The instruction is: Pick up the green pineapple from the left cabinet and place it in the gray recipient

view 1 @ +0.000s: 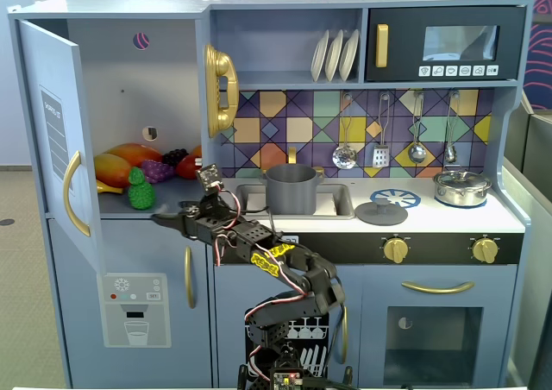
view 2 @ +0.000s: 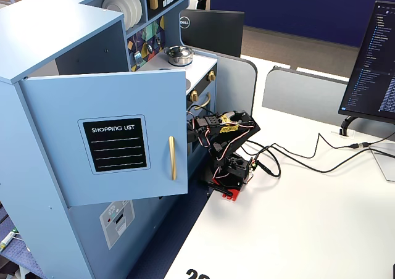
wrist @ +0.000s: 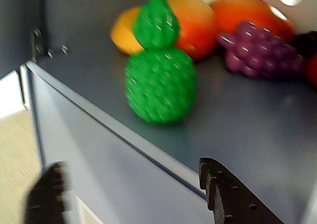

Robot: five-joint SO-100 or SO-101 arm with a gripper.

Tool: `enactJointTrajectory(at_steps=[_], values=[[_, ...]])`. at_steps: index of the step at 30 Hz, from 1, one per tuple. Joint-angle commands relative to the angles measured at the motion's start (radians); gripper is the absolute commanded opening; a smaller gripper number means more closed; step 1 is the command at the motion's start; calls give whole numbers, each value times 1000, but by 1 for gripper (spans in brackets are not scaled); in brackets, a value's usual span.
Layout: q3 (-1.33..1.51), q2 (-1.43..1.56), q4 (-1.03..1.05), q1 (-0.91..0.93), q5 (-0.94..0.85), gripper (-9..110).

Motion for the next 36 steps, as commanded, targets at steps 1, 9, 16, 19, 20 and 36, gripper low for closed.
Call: enactJointTrajectory(at_steps=[1,9,16,19,20,36], values=[[-106,-75,-91,32,51,37],[-190,-249,-212,41,60,38],[-299,-397,-268,41,57,41],[-351,-449,-270,43,55,43],[-364,-465,-275,43,55,44],[-584,-713,-302,34,49,43]])
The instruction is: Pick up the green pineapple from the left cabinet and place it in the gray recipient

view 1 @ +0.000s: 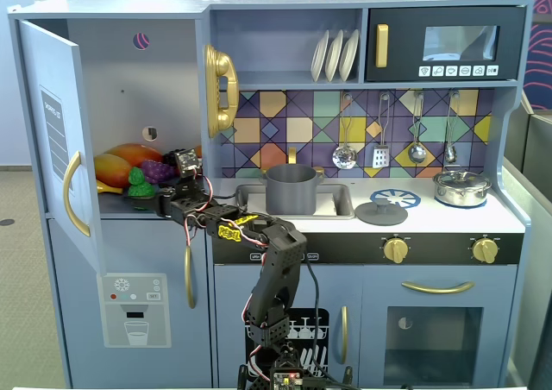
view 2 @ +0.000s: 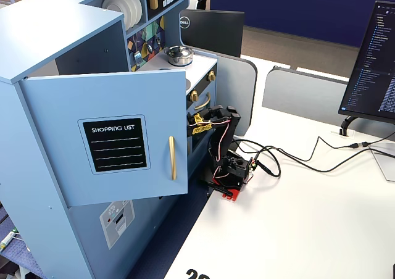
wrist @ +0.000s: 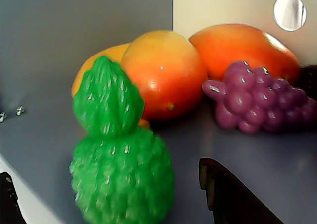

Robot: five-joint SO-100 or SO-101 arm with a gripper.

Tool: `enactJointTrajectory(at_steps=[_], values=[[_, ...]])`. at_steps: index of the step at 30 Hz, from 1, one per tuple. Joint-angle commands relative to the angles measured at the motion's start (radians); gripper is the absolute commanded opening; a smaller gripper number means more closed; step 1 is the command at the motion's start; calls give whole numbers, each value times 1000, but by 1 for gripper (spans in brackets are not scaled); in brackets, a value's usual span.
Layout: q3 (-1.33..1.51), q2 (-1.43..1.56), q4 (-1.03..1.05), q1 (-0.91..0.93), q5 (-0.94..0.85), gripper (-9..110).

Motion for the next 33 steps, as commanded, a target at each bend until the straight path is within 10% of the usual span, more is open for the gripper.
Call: enactJointTrajectory(at_steps=[1,15,21,33], values=[[-126,-43,-35,-3,-2,43],[-270,-198,-20,-5,-3,35],[-268,-199,12,-15,-57,0],[-170,94,83,-137,-25,0]])
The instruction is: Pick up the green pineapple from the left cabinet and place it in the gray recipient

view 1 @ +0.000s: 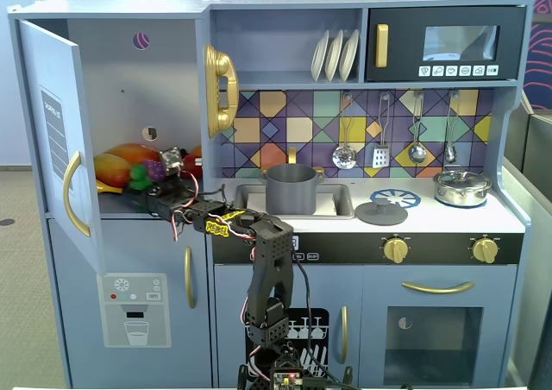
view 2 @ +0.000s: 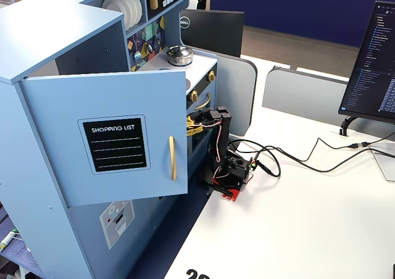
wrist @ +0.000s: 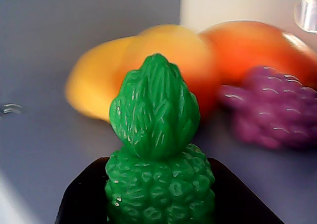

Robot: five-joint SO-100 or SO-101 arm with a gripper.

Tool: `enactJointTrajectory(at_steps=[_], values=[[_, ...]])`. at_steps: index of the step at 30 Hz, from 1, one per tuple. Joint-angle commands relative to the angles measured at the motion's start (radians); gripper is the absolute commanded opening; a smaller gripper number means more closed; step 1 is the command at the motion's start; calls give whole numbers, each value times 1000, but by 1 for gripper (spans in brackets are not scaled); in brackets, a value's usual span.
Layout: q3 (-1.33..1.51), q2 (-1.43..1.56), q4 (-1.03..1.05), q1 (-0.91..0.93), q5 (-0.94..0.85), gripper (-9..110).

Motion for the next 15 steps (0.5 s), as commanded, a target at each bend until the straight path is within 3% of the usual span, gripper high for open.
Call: enactJointTrajectory(at_steps=[1,8,15], values=[[46,279,69,-91,23,0],[327,733,127,-120,-26,0],[420,991,179,84,-100,0]])
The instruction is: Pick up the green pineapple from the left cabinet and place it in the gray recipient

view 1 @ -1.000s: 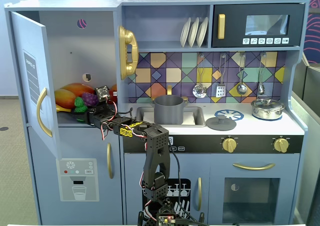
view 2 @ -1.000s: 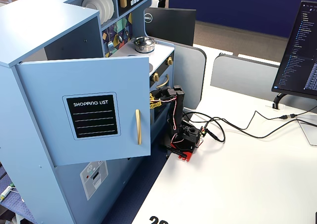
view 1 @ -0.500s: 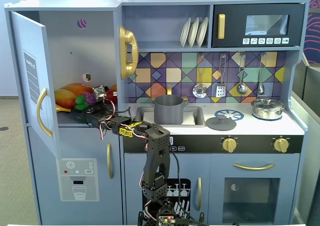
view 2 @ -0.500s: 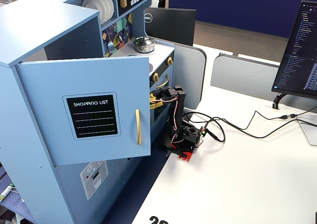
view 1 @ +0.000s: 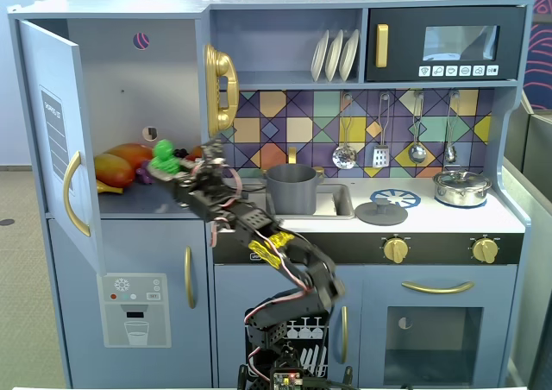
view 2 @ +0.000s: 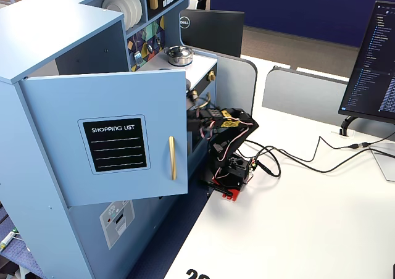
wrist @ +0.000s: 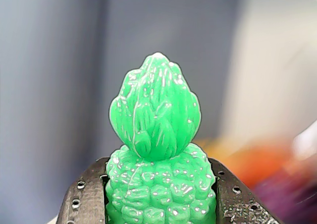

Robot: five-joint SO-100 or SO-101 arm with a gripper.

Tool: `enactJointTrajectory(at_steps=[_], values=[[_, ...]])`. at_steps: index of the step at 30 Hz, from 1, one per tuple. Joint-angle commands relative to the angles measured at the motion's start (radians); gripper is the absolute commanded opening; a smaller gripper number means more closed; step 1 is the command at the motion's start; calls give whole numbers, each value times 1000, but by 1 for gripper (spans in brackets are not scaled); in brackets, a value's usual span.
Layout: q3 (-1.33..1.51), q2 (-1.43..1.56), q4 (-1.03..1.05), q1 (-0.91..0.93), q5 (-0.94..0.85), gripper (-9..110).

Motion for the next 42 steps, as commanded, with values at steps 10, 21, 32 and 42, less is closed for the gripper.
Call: enactJointTrajectory(at_steps=[10,21,32,42], values=[[-17,258,72,627,132,0],[-278,-101,287,917,158,0],[-511,-480,236,902,101,0],[-476,-523,284,951,109,23]])
